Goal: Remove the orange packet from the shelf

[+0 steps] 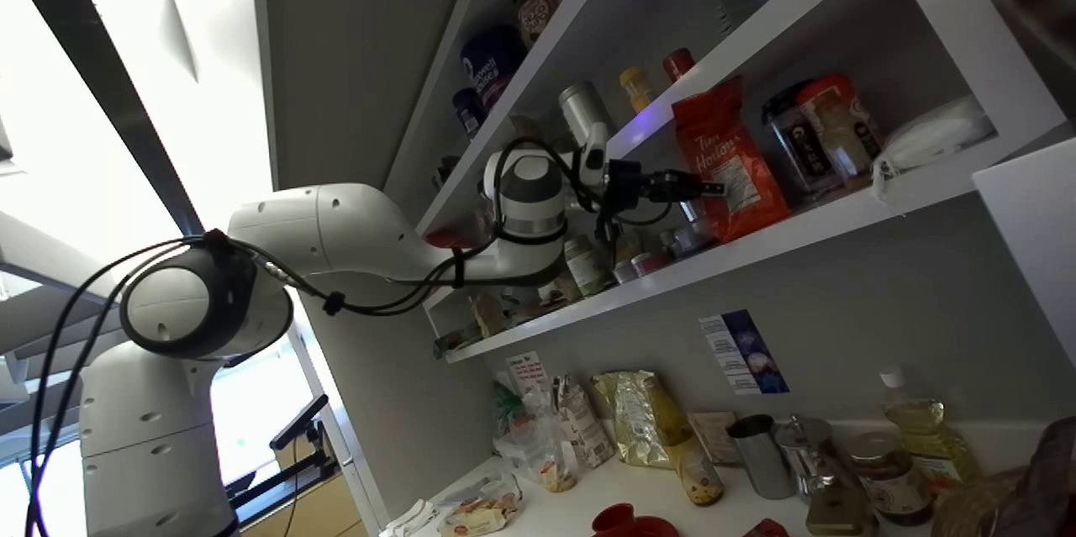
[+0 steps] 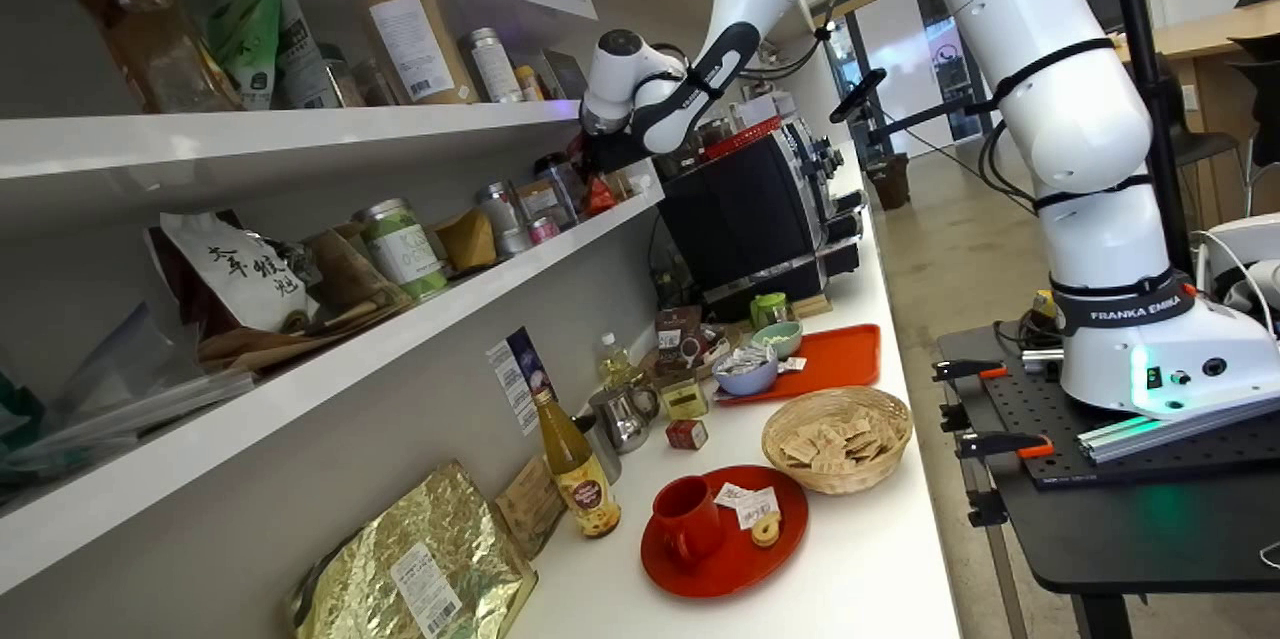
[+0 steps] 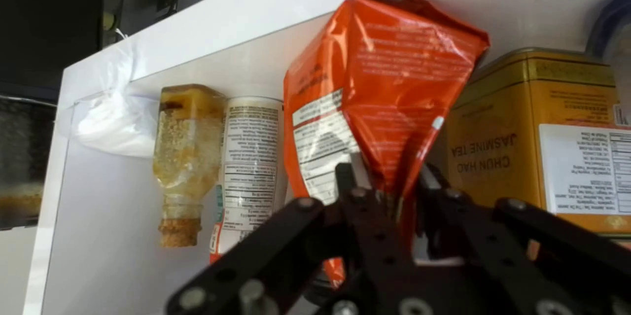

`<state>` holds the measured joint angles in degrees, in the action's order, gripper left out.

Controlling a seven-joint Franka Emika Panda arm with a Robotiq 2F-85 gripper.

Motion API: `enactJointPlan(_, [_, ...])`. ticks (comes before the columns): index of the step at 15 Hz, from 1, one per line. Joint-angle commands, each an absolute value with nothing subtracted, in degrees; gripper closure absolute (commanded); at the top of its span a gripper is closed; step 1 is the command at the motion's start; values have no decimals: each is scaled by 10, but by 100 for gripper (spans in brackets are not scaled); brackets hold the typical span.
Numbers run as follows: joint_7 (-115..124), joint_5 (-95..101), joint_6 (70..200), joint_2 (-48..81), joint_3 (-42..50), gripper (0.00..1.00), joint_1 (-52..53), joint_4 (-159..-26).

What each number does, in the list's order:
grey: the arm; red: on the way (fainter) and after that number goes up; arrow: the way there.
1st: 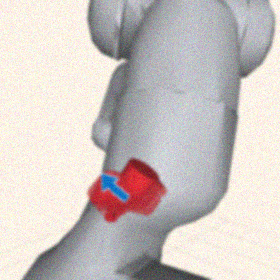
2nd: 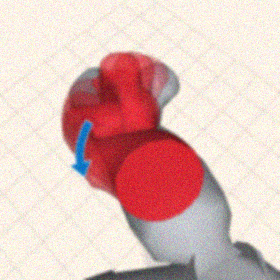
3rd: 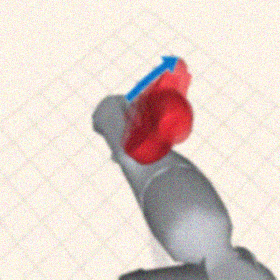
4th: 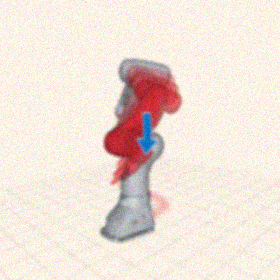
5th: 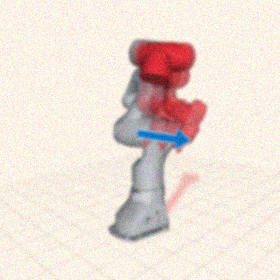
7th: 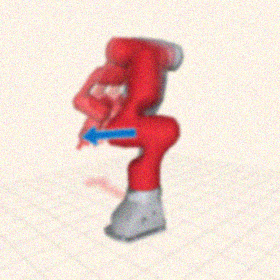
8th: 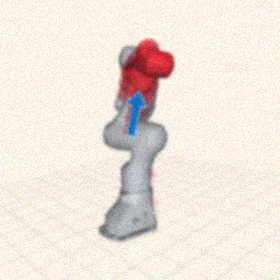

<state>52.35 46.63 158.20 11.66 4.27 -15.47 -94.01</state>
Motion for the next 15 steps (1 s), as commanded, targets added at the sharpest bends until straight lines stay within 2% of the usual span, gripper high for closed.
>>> enactJointPlan(1, [506,454,1594,115,37,100,-158,-939])
enactJointPlan(8, [474,439,1562,42,19,98,-155,-1017])
enactJointPlan(15, [396,406,1518,-99,22,98,-152,-1154])
